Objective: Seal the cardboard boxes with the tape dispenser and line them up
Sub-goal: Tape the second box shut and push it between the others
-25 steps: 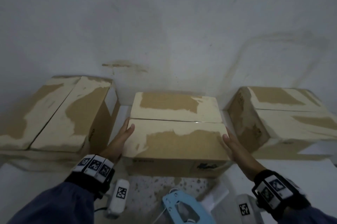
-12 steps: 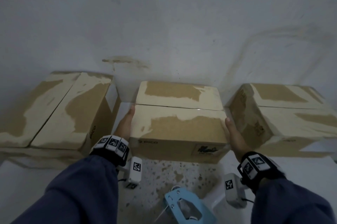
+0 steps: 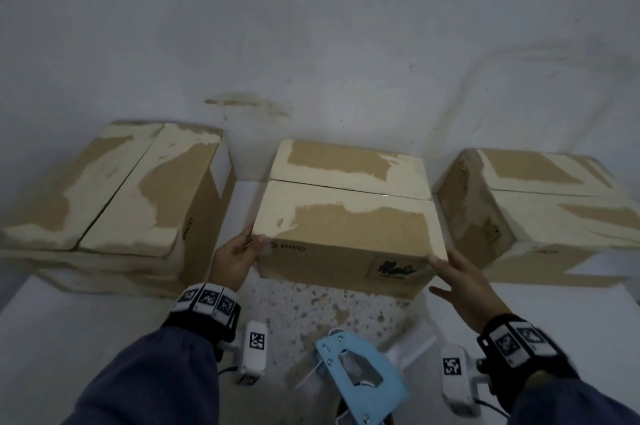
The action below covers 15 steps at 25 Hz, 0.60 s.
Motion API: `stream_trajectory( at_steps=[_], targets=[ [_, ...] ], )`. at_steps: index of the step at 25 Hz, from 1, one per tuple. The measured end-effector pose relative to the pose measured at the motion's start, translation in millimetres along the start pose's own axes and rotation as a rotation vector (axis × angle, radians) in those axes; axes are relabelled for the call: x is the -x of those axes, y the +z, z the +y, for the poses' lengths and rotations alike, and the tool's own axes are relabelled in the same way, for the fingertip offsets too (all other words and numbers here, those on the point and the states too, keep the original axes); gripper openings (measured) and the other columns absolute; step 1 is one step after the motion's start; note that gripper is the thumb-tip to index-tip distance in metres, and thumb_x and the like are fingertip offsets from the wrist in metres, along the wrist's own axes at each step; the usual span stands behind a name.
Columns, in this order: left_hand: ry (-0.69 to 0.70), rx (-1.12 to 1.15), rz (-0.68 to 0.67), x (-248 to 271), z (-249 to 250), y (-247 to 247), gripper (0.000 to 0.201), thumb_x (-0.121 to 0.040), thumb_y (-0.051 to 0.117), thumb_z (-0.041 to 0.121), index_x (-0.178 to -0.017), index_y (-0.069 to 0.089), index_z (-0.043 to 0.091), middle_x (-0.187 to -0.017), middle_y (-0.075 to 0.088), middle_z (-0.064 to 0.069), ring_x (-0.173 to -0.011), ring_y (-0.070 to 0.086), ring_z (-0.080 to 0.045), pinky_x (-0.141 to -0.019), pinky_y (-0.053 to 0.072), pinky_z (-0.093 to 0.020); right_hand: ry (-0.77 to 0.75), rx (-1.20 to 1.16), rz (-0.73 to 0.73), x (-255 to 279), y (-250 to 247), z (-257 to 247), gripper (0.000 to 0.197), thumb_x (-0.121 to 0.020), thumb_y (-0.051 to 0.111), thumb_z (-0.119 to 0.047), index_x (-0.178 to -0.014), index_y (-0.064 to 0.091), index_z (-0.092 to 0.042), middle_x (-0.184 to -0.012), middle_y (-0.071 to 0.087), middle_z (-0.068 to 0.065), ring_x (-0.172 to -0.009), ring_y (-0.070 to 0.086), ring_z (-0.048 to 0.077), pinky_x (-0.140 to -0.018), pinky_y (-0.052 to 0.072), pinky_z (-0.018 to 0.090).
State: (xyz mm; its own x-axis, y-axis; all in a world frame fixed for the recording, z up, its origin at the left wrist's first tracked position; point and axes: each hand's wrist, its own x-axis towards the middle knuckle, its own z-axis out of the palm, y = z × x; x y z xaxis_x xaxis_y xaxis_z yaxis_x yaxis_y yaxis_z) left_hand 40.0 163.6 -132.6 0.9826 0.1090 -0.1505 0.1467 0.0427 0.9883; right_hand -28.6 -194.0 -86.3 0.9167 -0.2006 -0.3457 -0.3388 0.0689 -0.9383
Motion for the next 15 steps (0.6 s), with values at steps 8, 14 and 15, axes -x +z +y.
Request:
stream_trajectory(
  at_steps=[8,14,15],
  targets=[
    [-0.127,0.311,0.059,14.6,-3.0,10.1,0.029,-0.1,0.038,0.017,-0.085,0.063,0.021,-0.067,0.072,0.01,-0.061,0.068,0.002,-0.057,0.054,-0.011,-0.112,-0.136,0.091,19.3,3.9,21.7,0.021,-0.084,0.06,-0.036,-0.088,0.065,-0.016,-0.099,0.066,0.011,-0.101,0.061,0.025,-0.089,0.048,0.039],
    [-0.116,0.306,0.186,18.6,-1.5,15.8,0.02,-0.095,0.051,0.024,-0.077,0.049,0.018,-0.086,0.061,-0.004,-0.08,0.059,-0.016,-0.068,0.053,-0.023,-0.02,-0.337,0.096,16.6,2.1,23.1,0.021,-0.1,0.038,-0.015,-0.089,0.056,-0.02,-0.099,0.061,0.004,-0.098,0.057,0.017,-0.1,0.039,0.044],
    [-0.107,0.311,0.185,21.3,0.8,18.4,0.021,-0.095,0.052,0.024,-0.076,0.051,0.018,-0.084,0.061,-0.005,-0.079,0.058,-0.016,-0.072,0.05,-0.026,0.003,-0.357,0.122,15.4,2.3,23.6,0.02,-0.1,0.039,-0.015,-0.087,0.053,-0.021,-0.098,0.06,0.004,-0.097,0.056,0.016,-0.101,0.036,0.048]
  ],
)
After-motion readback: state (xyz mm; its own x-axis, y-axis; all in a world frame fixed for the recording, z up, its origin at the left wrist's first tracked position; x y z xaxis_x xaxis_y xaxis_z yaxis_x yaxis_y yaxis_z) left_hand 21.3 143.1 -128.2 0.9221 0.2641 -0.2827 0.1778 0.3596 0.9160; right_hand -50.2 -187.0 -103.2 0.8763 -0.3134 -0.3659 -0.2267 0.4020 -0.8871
